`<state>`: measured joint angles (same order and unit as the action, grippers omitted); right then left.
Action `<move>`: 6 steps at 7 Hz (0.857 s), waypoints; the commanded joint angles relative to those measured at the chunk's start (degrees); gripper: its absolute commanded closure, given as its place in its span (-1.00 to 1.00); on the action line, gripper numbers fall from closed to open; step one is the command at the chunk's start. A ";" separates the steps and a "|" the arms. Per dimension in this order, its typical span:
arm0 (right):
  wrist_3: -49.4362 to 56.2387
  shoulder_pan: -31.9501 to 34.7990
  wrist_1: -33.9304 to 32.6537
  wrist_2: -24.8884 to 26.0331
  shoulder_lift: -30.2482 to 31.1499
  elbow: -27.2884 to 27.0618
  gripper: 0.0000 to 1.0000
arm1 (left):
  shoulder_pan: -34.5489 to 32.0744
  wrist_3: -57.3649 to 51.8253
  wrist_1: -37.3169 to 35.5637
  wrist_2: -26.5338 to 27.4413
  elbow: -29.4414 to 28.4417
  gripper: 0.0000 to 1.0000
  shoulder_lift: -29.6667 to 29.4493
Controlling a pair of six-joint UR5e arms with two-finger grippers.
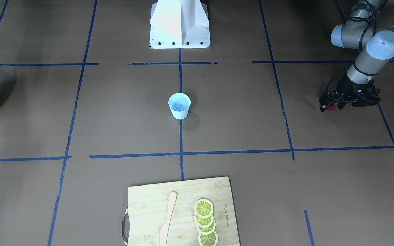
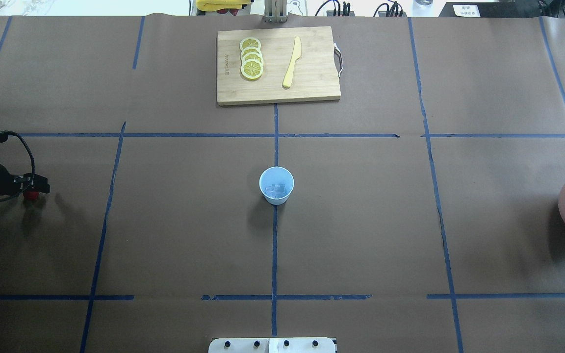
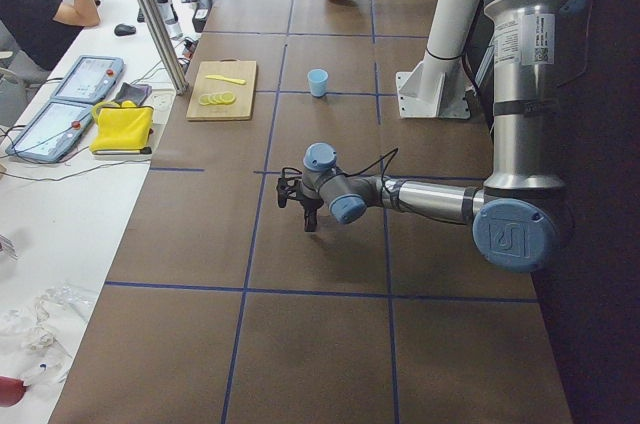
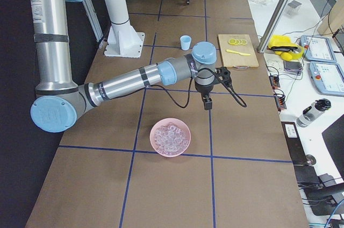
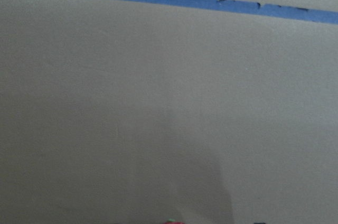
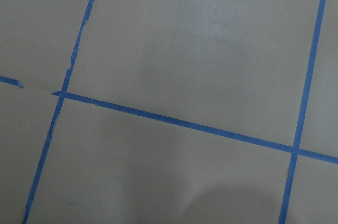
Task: Put ice and strawberries in cup
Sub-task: 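Lower the left gripper onto the red strawberry and grasp it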
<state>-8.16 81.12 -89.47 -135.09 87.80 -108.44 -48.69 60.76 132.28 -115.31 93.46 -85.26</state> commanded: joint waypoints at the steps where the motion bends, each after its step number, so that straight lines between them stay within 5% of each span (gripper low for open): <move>1: -0.19 0.00 -0.18 0.00 0.09 -0.80 -0.99 | 0.00 0.15 -0.01 -0.09 0.06 -0.13 0.18; 4: -0.37 0.00 -0.62 0.09 0.09 -1.24 -0.99 | -0.17 0.59 -0.01 -0.17 0.67 0.75 0.53; 6: -0.37 0.00 -0.62 0.09 0.79 -1.25 -0.99 | -0.35 0.68 -1.58 -1.57 2.68 0.96 0.01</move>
<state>-8.52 81.12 -90.08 -135.00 88.25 -109.70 -48.94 61.36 131.75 -115.98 94.82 -84.86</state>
